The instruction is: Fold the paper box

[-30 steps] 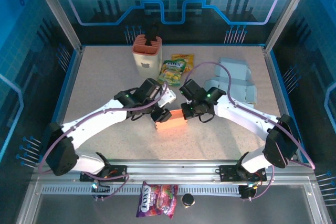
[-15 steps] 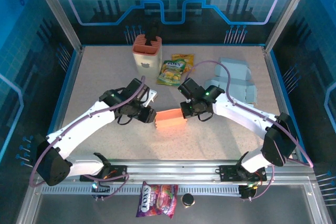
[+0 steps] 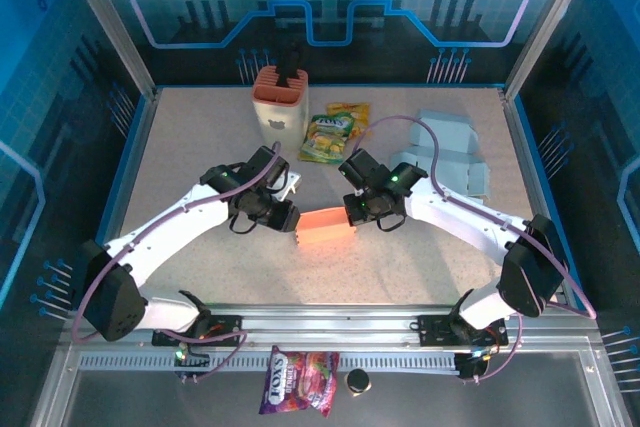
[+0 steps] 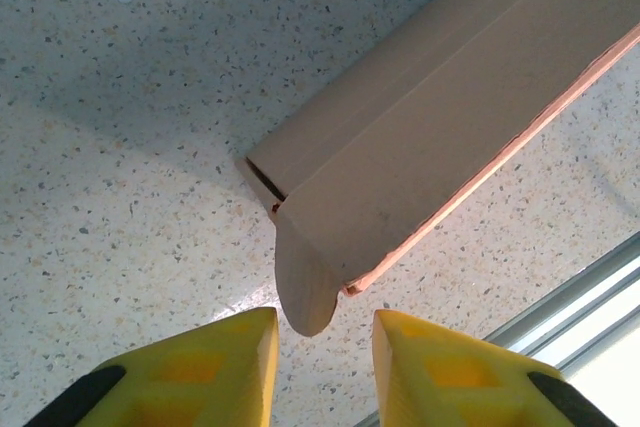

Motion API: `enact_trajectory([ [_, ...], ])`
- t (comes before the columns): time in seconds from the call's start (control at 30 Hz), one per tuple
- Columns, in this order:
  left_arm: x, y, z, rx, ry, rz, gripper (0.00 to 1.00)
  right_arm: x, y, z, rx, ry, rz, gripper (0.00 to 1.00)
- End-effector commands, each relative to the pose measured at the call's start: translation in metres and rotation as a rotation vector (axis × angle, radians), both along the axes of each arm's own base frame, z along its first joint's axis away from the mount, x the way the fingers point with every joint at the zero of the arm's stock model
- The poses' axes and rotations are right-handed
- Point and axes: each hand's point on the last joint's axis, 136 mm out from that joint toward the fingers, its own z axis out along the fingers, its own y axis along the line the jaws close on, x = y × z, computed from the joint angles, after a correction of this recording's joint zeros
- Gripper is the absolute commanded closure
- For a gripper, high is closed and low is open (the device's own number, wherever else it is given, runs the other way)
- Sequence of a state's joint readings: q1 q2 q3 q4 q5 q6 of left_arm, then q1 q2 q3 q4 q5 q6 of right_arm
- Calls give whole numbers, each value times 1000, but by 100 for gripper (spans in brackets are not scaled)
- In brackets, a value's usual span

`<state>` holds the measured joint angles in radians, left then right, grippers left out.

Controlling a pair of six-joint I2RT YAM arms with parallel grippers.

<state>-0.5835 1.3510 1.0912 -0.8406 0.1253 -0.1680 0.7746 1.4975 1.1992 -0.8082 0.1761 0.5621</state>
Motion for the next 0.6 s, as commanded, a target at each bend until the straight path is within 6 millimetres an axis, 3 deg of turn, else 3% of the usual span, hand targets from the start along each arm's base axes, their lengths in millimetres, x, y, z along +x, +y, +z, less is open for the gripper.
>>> enact_trajectory([
  [0.0, 5, -7, 1, -28, 4, 0, 71, -3, 4, 1, -8, 16, 0, 100],
  [0.57, 12, -8, -7, 8, -3, -4, 91, -2, 6, 2, -3, 13, -7, 100],
])
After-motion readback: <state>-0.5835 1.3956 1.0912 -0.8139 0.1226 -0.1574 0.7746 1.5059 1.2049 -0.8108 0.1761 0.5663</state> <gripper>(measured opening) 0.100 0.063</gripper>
